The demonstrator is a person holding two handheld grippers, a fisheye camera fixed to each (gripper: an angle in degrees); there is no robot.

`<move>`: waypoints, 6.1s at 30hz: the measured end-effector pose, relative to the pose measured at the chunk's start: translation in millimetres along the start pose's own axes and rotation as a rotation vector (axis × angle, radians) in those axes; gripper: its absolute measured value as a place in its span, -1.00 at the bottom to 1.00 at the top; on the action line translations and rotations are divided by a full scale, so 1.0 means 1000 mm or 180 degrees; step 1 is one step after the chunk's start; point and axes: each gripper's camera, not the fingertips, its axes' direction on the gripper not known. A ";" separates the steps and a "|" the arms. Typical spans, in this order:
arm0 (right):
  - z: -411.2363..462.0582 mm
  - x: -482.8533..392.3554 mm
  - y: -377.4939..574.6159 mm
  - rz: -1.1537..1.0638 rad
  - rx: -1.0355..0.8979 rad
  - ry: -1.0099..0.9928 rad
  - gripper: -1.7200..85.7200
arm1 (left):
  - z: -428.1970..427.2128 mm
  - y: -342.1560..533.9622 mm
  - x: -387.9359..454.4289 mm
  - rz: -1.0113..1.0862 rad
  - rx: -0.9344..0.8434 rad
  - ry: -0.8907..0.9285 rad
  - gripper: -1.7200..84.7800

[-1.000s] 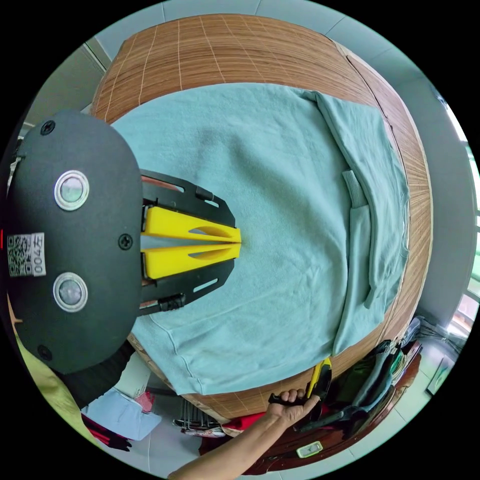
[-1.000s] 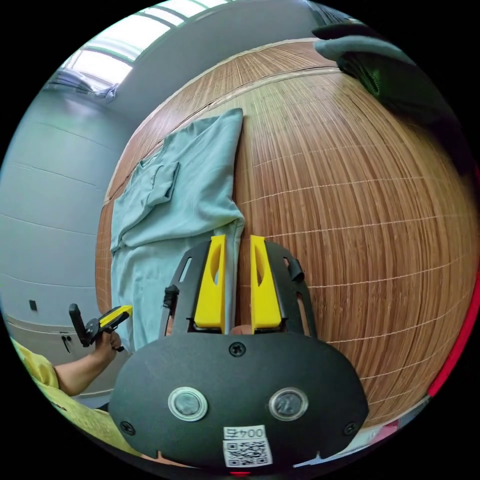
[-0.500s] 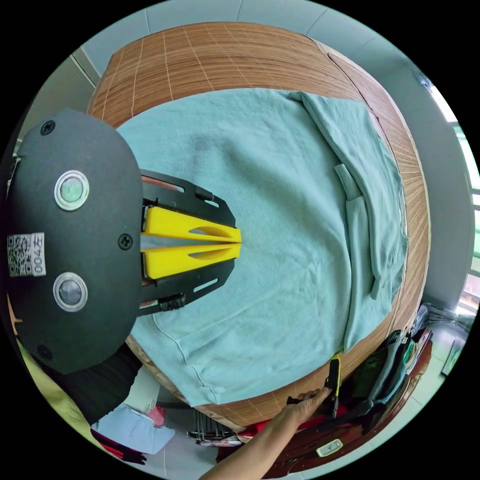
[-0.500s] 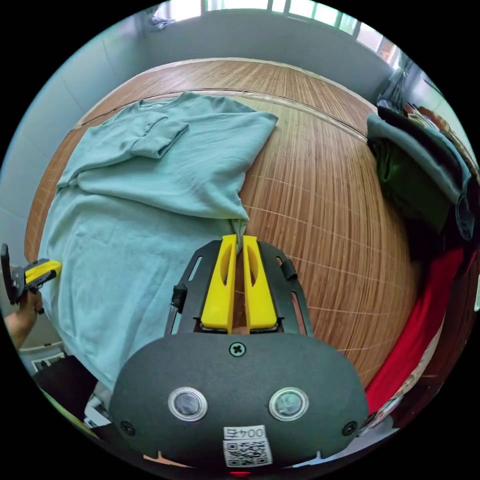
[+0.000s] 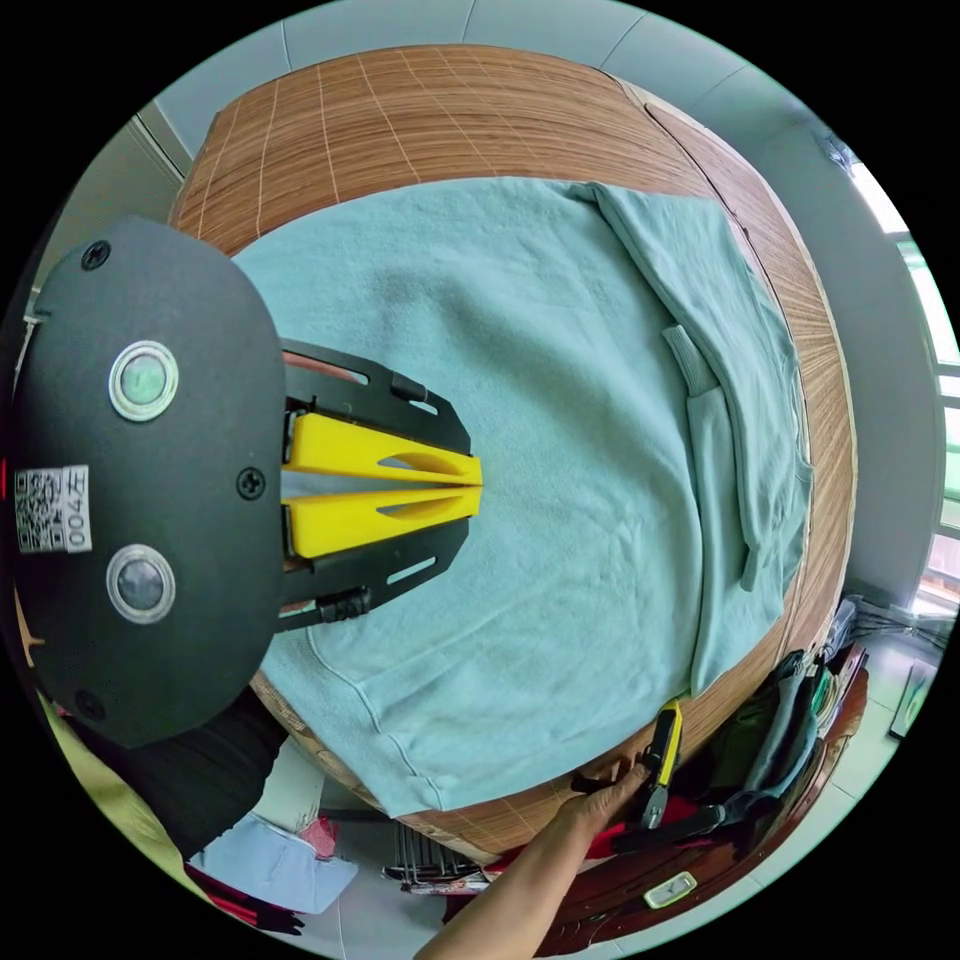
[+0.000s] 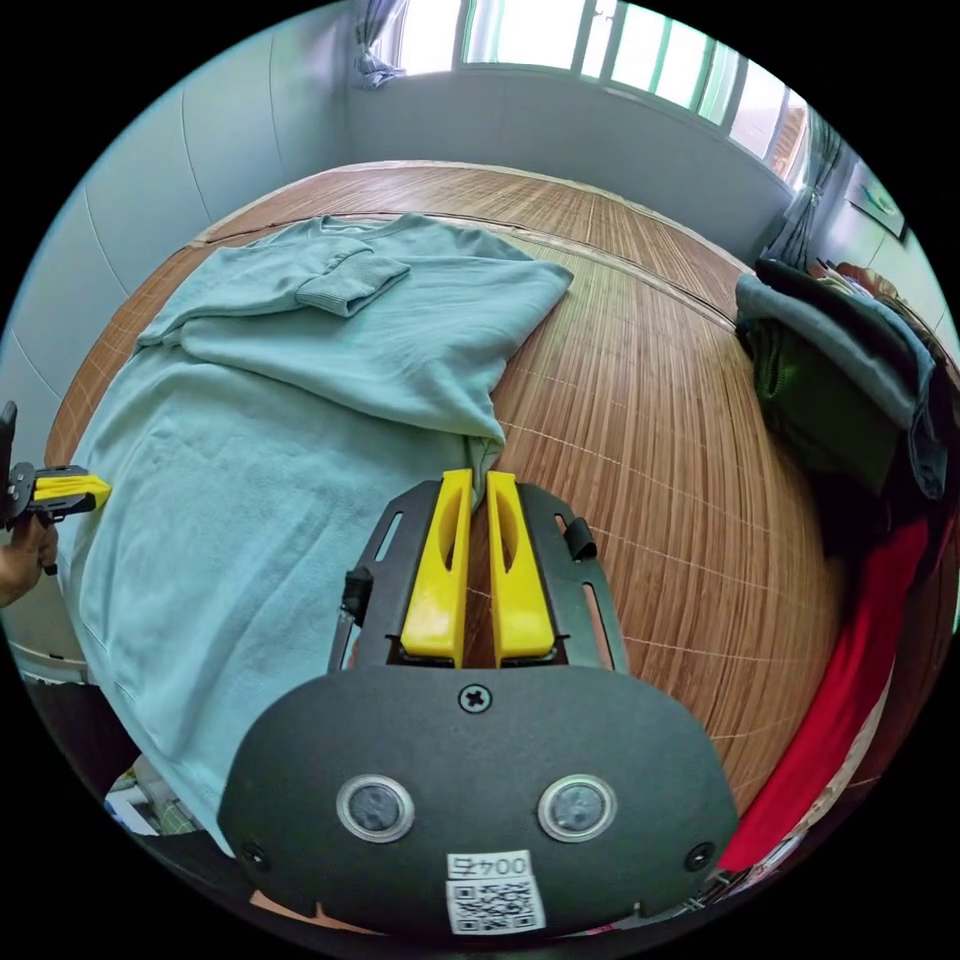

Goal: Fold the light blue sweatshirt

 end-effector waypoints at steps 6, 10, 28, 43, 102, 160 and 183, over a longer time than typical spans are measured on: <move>-0.005 0.005 0.005 0.0046 0.0009 -0.0132 -0.86 | -0.003 -0.001 -0.001 -0.0049 -0.0014 0.0034 -0.95; -0.008 0.004 0.008 0.0049 0.0014 -0.0139 -0.86 | -0.027 -0.004 -0.008 -0.0129 -0.0002 -0.0078 -0.93; -0.022 -0.013 0.016 -0.0222 -0.0007 0.0105 -0.85 | -0.029 0.036 -0.106 -0.0797 -0.0077 -0.0226 -0.78; -0.073 -0.034 0.014 0.0048 0.0237 -0.0231 -0.76 | -0.036 0.040 -0.101 -0.0865 -0.0044 -0.0268 -0.78; -0.021 -0.126 -0.014 0.0570 0.0063 -0.0053 -0.54 | -0.091 0.030 -0.161 -0.0896 0.0433 0.0313 -0.72; 0.095 -0.079 -0.026 0.0482 0.0110 -0.0131 -0.59 | -0.018 0.048 -0.079 0.0476 -0.0177 0.1148 -0.87; 0.140 -0.005 -0.031 0.0506 0.0070 -0.0175 -0.59 | -0.057 0.146 -0.202 -0.1277 0.0005 0.0461 -0.76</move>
